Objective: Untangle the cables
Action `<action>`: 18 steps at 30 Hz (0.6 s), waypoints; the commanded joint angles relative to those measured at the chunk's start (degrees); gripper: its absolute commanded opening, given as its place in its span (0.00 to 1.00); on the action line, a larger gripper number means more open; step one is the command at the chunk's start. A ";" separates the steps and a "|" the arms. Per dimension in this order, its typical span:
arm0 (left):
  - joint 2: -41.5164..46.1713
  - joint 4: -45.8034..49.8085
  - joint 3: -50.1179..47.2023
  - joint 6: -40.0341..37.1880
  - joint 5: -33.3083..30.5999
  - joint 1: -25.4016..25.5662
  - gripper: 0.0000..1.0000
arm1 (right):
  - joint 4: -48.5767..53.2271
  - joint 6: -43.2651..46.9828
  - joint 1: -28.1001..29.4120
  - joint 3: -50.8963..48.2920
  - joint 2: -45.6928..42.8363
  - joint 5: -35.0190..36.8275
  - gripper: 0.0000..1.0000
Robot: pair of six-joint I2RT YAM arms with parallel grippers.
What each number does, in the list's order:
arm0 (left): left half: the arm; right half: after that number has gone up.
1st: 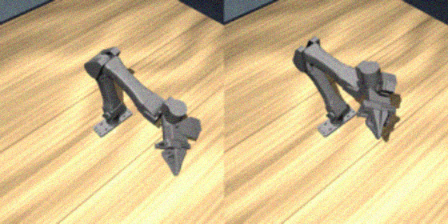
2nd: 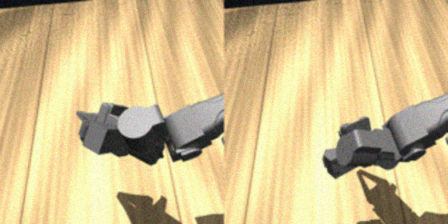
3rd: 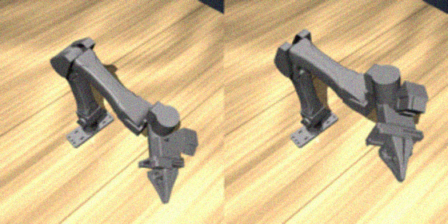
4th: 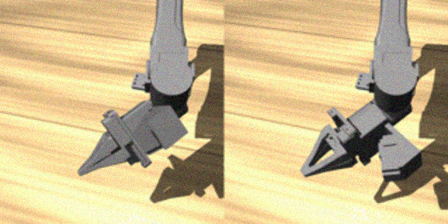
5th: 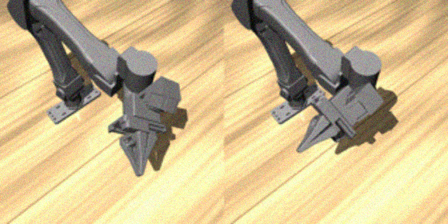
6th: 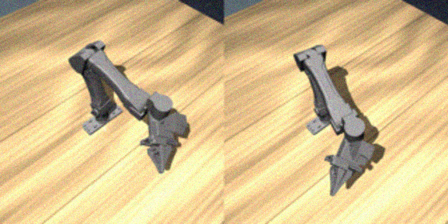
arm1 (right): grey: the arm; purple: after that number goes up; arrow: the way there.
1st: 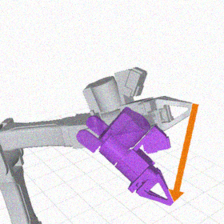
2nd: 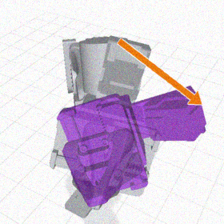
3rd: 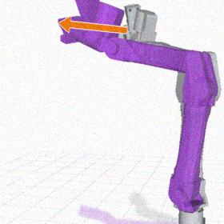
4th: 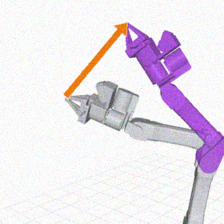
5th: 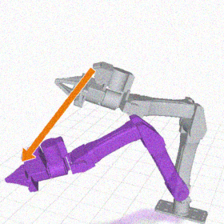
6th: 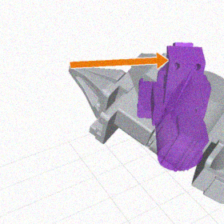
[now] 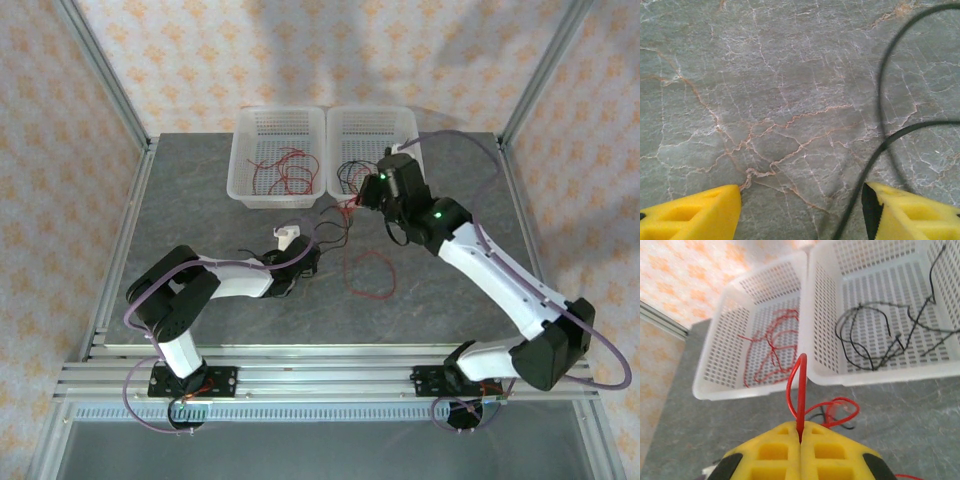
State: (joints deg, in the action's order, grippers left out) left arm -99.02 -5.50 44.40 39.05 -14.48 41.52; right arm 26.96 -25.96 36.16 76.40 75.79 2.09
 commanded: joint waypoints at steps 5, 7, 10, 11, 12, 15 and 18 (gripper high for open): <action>-1.98 -0.13 -1.45 0.60 -1.75 -0.65 0.64 | 4.43 3.60 -0.22 9.08 -2.42 1.23 0.00; -2.05 -0.13 -1.56 0.68 -1.81 -0.67 0.63 | 5.05 4.16 -0.22 11.06 -2.57 1.53 0.00; -2.23 -0.08 -1.73 0.68 -1.83 -0.74 0.62 | 5.97 5.10 -0.22 14.15 -2.45 2.25 0.00; -2.31 -0.21 -1.74 0.68 -1.80 -0.74 0.61 | 6.31 5.53 -0.22 15.36 -2.36 2.45 0.00; -2.40 -0.22 -1.82 0.68 -1.85 -0.73 0.61 | 6.65 5.80 -0.23 16.28 -2.32 2.69 0.00; -2.75 -0.39 -1.88 0.77 -1.86 -0.82 0.60 | 7.86 6.67 -0.22 19.71 -1.96 3.17 0.00; -3.02 -0.57 -2.03 0.77 -1.78 -0.83 0.60 | 8.76 7.31 -0.22 22.65 -1.62 3.50 0.00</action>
State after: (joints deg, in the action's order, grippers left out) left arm -99.57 -6.57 44.12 39.05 -15.53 41.54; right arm 33.87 -20.60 36.16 95.94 74.61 3.55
